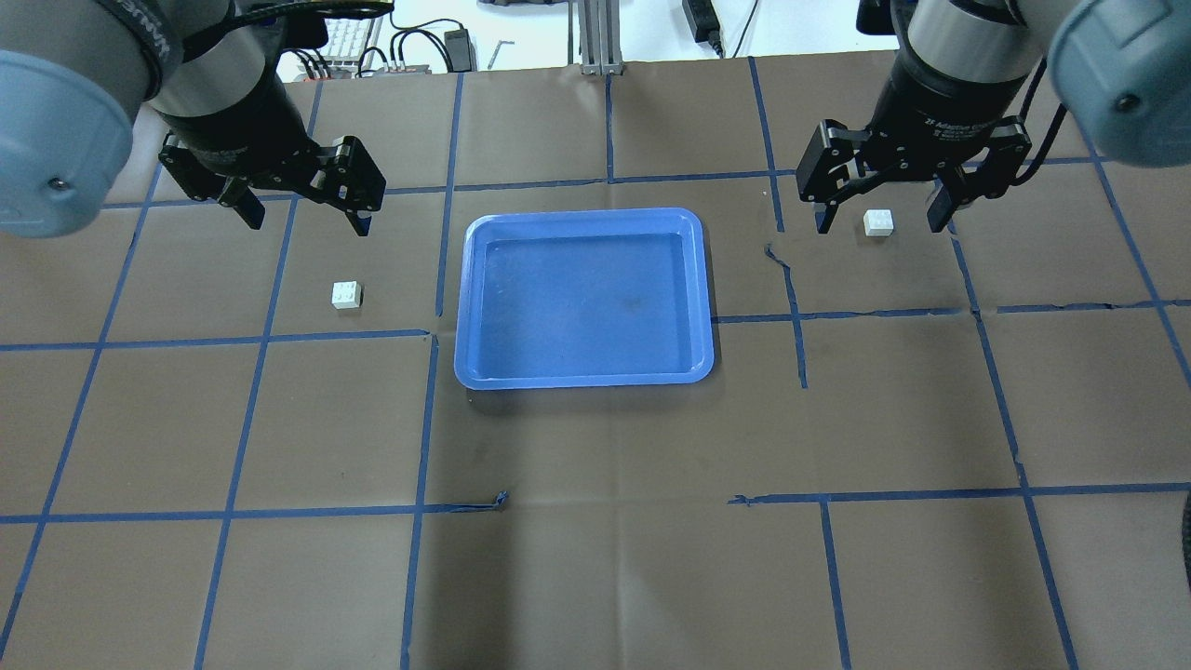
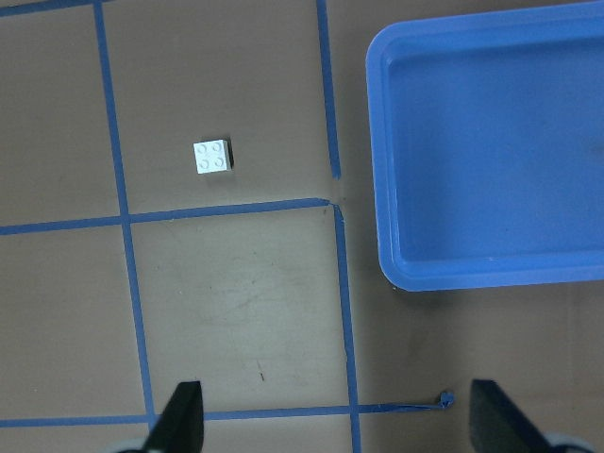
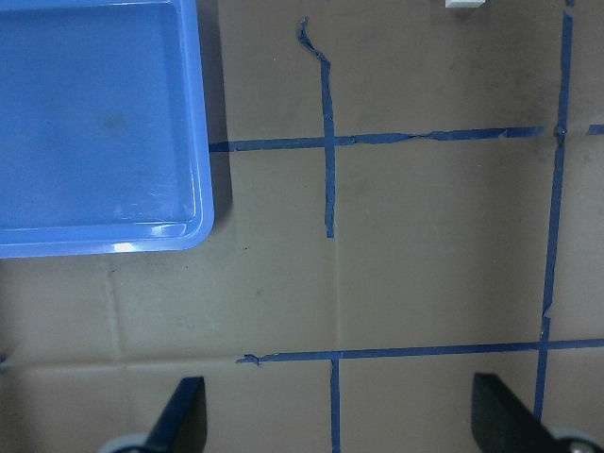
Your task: Assemble white blocks and place on blue tray
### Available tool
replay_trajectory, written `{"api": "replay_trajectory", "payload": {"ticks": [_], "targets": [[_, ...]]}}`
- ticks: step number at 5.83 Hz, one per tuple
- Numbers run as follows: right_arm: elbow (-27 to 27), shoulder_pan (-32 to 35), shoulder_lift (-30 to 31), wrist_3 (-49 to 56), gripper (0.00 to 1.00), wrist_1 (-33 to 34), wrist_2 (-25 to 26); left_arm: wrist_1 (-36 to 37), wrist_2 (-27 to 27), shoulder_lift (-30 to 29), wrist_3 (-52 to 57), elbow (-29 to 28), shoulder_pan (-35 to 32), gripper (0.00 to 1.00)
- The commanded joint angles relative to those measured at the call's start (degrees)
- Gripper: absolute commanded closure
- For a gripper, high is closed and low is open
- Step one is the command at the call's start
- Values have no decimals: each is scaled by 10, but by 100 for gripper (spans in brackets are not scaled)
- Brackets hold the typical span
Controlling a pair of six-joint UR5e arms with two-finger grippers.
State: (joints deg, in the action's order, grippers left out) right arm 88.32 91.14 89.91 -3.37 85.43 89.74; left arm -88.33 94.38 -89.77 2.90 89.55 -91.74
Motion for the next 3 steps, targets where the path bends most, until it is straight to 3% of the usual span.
{"api": "replay_trajectory", "payload": {"ticks": [1, 3], "targets": [[0, 0, 0, -1, 0, 0, 0, -1, 0, 1, 0, 0, 2, 1], [-1, 1, -2, -1, 0, 0, 0, 0, -2, 1, 0, -2, 3, 1]]}}
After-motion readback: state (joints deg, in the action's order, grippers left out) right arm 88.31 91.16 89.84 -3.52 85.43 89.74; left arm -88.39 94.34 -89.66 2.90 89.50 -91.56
